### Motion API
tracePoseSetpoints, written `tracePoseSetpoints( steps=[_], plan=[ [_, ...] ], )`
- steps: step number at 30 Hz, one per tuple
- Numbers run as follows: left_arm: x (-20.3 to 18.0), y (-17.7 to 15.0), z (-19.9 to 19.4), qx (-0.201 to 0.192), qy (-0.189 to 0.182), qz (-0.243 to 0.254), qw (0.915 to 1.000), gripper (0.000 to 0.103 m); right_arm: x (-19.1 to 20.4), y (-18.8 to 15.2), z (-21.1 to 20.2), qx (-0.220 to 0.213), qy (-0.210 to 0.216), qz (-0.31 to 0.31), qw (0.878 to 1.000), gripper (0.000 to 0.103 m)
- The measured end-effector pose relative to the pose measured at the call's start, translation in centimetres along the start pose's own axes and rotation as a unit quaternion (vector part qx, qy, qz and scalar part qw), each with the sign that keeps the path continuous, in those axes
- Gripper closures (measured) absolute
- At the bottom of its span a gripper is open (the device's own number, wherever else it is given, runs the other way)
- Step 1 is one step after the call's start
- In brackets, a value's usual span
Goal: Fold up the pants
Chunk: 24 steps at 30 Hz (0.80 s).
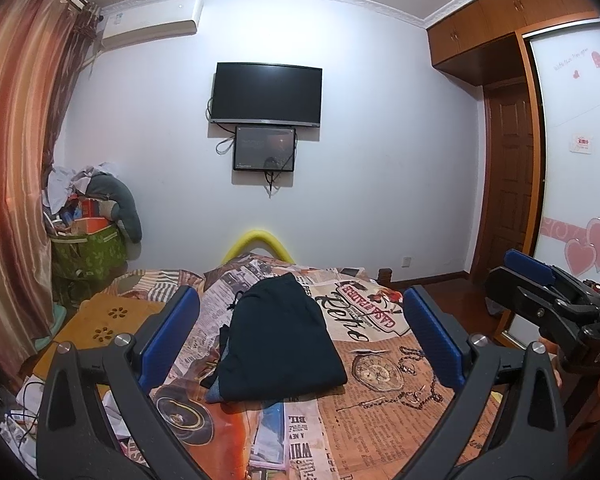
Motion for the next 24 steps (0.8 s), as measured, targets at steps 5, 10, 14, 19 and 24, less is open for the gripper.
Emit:
tracePoseSetpoints(
  steps=[5,10,14,19,24],
  plan=[
    [0.0,-0.12,-0.05,0.0,-0.005,-0.002,1.0,0.0,-0.04,-0.03,-0.05,0.0,0.0,-0.001,1.0,0.0],
    [-0.09,-0.06,-0.09,0.001,-0.009,-0.001,1.0,0.0,-0.08,-0.07,-0.05,0.002,-0.001,-0.001,1.0,0.0],
    [-0.13,-0.1,-0.23,0.001,-0.009,0.0,1.0,0.0,-0.12,-0.08,-0.04,0.002,0.0,0.0,1.0,0.0],
    [-0.26,-0.05,-0.2,0.002,-0.011,0.0,0.9999,0.0,-0.1,-0.08,-0.05,0.002,-0.001,0.0,1.0,0.0],
    [-0.24,-0.03,-0.21,0.002,-0.009,0.001,1.0,0.0,-0.11,-0.05,-0.04,0.003,-0.001,-0.001,1.0,0.0]
  ],
)
Point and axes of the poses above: each gripper's, at about its wrist camera, not at the fingertips, and z roughly the way its jaws point, x to its left, y to its top, the point moved 8 cm from there along z, roughly the way its jaws point, and after that the axes turned 8 degrees about -y, right-handed, at the moved point
